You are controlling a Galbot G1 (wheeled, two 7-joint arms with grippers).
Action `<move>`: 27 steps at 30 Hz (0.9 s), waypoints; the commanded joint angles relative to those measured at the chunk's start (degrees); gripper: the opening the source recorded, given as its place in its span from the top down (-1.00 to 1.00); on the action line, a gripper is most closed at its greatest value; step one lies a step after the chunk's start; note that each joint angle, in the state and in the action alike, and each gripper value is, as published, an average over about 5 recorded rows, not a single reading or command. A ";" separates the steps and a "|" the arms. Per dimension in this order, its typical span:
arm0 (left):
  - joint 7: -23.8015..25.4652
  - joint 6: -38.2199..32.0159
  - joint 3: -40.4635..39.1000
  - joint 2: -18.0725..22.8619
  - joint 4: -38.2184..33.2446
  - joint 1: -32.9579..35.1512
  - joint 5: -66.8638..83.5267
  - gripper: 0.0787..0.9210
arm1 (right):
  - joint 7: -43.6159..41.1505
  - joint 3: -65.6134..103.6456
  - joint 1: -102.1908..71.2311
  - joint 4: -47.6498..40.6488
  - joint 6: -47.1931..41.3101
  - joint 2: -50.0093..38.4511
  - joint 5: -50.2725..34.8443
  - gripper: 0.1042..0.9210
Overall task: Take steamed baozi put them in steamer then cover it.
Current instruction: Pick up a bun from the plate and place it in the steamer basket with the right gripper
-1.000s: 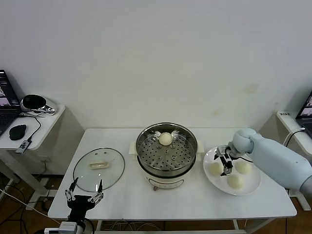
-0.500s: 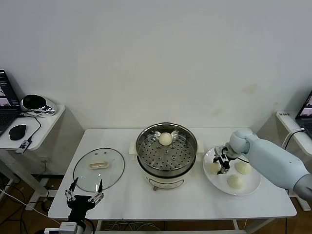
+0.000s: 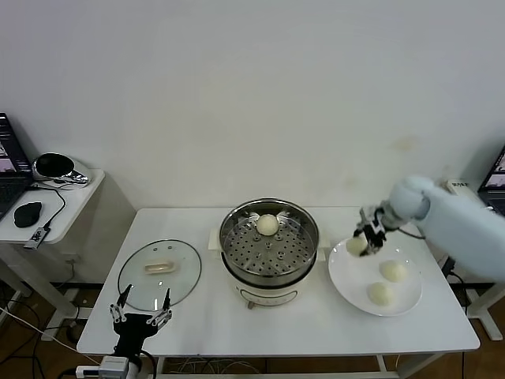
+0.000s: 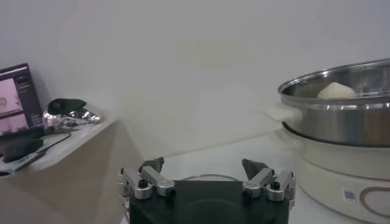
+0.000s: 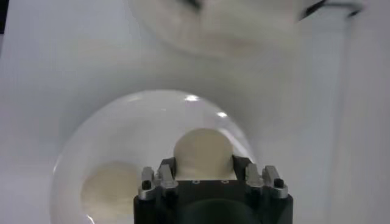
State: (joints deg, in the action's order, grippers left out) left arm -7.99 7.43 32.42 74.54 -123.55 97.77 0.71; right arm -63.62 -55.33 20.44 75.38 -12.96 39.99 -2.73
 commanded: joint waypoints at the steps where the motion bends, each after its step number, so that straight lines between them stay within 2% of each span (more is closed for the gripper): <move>1: -0.03 0.15 0.24 -0.61 -0.08 -0.33 0.47 -0.77 | 2.72 -12.83 22.10 7.83 -6.70 6.52 -17.17 -0.19; 7: -0.02 0.29 0.92 -0.30 -0.20 -0.46 0.83 -0.77 | 7.47 -14.31 17.93 4.67 -12.47 20.04 -23.63 -0.20; 13: -0.01 0.34 1.26 0.67 -0.09 -0.41 0.72 -0.77 | 10.65 -15.75 12.81 -1.24 -17.16 30.32 -24.02 -0.20; 21: 0.01 0.28 1.28 1.56 -0.28 -0.28 0.49 -0.77 | 13.45 -16.03 8.09 -5.70 -23.13 34.94 -25.20 -0.20; 27: 0.01 0.18 1.28 1.63 -0.53 -0.19 0.49 -0.77 | 13.83 -16.19 4.73 -8.07 -24.06 35.89 -23.87 -0.20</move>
State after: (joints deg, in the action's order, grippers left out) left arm -8.00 7.69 33.65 76.12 -123.97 97.54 1.21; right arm -52.07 -70.16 28.59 71.02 -32.46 69.96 -24.93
